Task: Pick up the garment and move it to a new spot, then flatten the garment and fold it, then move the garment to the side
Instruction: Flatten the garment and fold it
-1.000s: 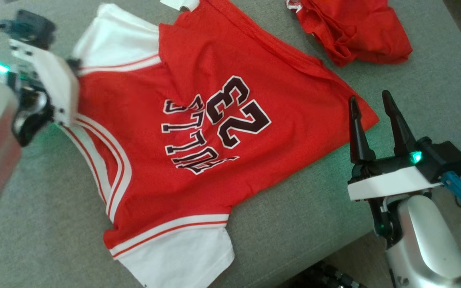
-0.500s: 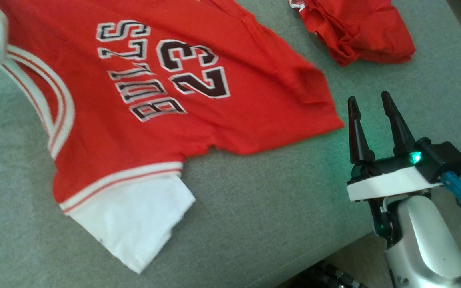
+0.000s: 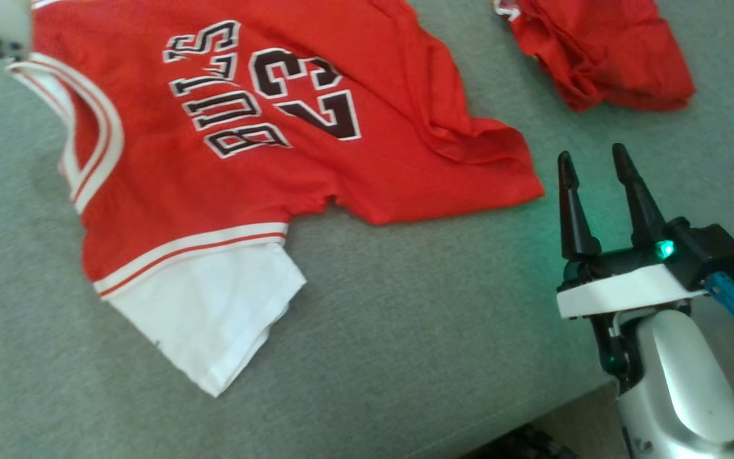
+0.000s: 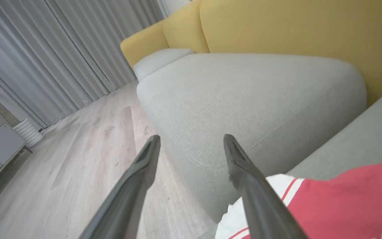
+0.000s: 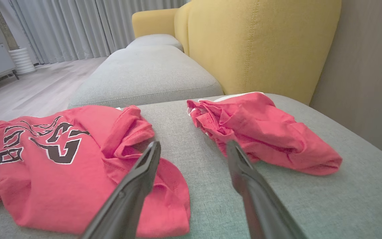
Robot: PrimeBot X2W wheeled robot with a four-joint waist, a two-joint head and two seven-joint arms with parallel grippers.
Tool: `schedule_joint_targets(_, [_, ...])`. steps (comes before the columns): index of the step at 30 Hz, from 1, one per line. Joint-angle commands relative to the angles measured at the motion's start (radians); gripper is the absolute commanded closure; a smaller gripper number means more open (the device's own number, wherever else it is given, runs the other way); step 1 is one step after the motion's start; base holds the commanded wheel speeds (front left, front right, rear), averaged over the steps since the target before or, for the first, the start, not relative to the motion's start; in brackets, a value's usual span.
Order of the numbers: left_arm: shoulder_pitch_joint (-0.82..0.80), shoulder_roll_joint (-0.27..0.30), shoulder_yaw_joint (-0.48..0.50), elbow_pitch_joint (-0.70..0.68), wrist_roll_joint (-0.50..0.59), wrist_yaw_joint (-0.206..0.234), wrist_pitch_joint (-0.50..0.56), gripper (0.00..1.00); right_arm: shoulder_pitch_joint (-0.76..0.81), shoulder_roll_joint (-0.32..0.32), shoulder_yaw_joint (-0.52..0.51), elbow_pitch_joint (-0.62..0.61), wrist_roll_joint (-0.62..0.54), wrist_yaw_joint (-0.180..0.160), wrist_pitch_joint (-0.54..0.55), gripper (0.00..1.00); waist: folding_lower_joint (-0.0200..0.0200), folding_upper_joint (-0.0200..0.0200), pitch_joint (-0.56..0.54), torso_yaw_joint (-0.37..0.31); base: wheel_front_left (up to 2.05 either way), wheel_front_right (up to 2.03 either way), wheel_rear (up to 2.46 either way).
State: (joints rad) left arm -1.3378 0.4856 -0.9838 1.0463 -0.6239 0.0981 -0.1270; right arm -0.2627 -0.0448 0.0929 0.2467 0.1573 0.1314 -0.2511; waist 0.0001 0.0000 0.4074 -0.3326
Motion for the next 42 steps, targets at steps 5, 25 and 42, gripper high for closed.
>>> schedule_joint_targets(5, [0.023, -0.048, 0.087, -0.03, -0.067, 0.002, -0.107, 0.0, -0.019, -0.005, -0.017, -0.032, -0.037, -0.001, -0.011, 0.0, -0.0001, 0.0, -0.072, 0.109, 0.0, 0.0, 0.0])
schedule_joint_targets(25, [0.822, -0.178, 0.484, -0.708, -0.005, 0.159, -0.135, 0.0, 0.099, -0.005, -0.117, -0.013, -0.11, -0.001, -0.011, 0.0, -0.0001, 0.0, -0.26, 0.362, 0.0, 0.0, 0.0])
schedule_joint_targets(42, [0.957, -0.276, 0.527, -0.622, 0.095, 0.055, -0.079, 0.0, 0.097, -0.005, -0.089, -0.02, -0.099, -0.001, -0.011, 0.0, -0.0001, 0.0, -0.225, 0.311, 0.0, 0.0, 0.0])
